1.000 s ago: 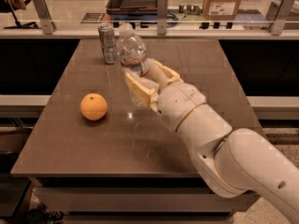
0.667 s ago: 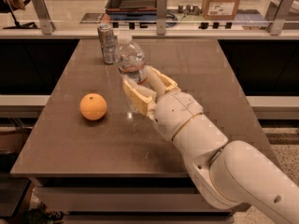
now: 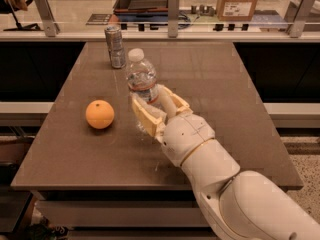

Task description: Move water bottle near orange

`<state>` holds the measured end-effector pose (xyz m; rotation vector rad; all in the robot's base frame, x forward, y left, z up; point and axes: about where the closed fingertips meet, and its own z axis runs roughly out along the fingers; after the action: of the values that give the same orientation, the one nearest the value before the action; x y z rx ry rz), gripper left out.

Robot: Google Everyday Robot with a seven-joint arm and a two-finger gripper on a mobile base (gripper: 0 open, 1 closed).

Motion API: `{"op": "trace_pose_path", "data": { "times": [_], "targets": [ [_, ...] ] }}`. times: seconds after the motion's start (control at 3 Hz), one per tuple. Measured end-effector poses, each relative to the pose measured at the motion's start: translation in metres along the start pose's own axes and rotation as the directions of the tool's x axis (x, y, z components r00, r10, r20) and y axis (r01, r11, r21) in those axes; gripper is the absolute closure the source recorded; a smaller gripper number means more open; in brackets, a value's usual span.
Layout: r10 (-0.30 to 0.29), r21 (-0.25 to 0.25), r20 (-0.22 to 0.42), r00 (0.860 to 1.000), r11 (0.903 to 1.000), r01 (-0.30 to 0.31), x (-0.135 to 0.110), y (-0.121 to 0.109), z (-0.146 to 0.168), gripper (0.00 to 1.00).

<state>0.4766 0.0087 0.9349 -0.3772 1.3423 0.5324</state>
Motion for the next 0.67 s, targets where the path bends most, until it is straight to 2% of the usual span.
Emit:
{"op": "trace_pose_path", "data": {
  "times": [0.67],
  "targets": [
    [0.087,0.0,0.015,0.996,0.9962,-0.087,0.03,0.0,-0.005,1.0]
  ]
}}
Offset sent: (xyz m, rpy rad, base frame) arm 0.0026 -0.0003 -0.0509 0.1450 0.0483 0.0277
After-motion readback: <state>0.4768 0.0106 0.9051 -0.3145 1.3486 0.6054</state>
